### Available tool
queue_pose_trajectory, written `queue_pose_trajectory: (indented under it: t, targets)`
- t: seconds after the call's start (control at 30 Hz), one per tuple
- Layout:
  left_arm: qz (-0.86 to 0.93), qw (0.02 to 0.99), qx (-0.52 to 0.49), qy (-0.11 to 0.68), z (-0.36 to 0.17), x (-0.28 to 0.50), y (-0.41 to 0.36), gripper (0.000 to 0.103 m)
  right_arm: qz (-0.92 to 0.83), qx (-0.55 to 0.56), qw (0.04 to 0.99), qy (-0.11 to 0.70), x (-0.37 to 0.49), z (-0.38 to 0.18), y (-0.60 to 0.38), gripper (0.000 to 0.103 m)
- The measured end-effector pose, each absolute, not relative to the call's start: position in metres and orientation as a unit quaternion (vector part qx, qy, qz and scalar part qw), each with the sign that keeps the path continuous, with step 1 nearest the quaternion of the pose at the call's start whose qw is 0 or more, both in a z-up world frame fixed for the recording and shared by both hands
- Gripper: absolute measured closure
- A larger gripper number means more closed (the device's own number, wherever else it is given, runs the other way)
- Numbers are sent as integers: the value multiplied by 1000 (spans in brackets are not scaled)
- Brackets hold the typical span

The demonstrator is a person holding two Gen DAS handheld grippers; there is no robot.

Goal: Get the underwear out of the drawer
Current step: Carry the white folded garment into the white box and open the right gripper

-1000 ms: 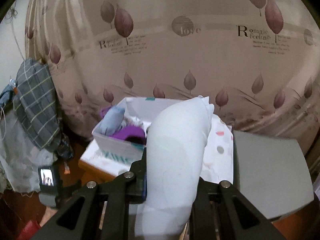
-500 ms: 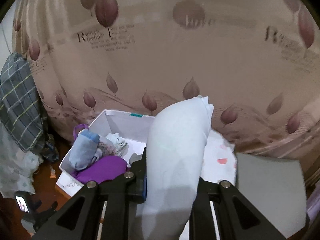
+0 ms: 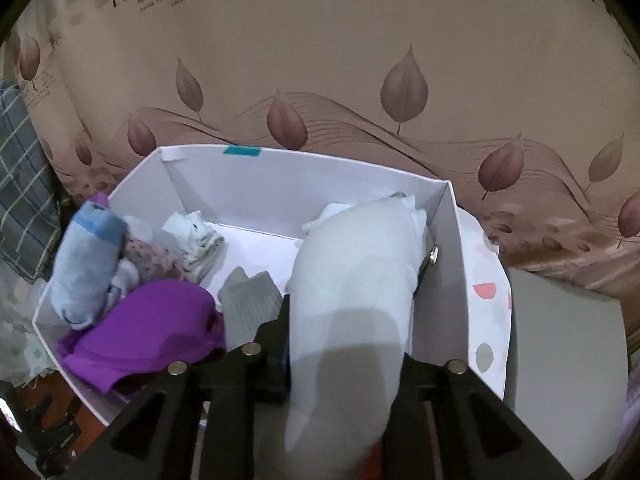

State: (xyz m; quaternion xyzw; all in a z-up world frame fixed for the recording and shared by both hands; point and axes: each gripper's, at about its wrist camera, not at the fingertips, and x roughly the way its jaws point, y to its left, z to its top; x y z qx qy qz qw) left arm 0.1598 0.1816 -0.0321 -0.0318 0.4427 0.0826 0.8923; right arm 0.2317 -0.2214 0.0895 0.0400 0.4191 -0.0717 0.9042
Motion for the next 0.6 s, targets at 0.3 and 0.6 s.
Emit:
queue_pose_trajectory:
  t: [0.3, 0.6]
  targets:
    - [83, 892, -34, 444, -33, 161, 181, 12, -95, 30, 905, 413, 220, 96, -227, 39]
    - [85, 891, -38, 445, -33, 160, 184, 12, -63, -32, 935, 347, 155, 139, -205, 35]
